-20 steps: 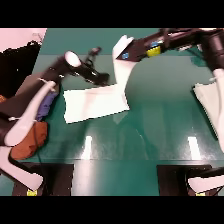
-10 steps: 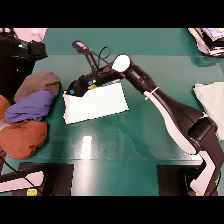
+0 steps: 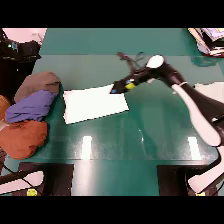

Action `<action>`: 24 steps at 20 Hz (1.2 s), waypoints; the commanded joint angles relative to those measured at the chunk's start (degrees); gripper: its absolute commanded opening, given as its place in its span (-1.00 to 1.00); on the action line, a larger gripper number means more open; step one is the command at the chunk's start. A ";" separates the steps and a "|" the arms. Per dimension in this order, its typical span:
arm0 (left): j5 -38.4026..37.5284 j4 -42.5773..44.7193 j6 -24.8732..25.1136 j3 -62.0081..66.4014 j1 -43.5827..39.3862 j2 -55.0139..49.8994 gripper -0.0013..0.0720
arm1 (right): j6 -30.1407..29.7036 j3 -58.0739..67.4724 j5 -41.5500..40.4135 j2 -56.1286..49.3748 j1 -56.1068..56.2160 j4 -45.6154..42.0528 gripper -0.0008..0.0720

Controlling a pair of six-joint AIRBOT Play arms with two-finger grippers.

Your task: Fold the shirts.

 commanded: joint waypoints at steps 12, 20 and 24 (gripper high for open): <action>5.84 -1.18 0.44 0.00 -7.41 0.04 -0.91 | 1.36 0.11 0.81 -12.74 -3.93 8.79 0.57; 4.46 -1.49 0.15 0.00 -7.82 0.04 -0.91 | 1.86 11.85 2.86 -17.75 2.23 8.87 -0.93; 2.89 -4.26 0.17 0.00 -7.82 0.07 -0.91 | 5.64 16.04 6.14 -13.40 -3.10 0.98 -0.94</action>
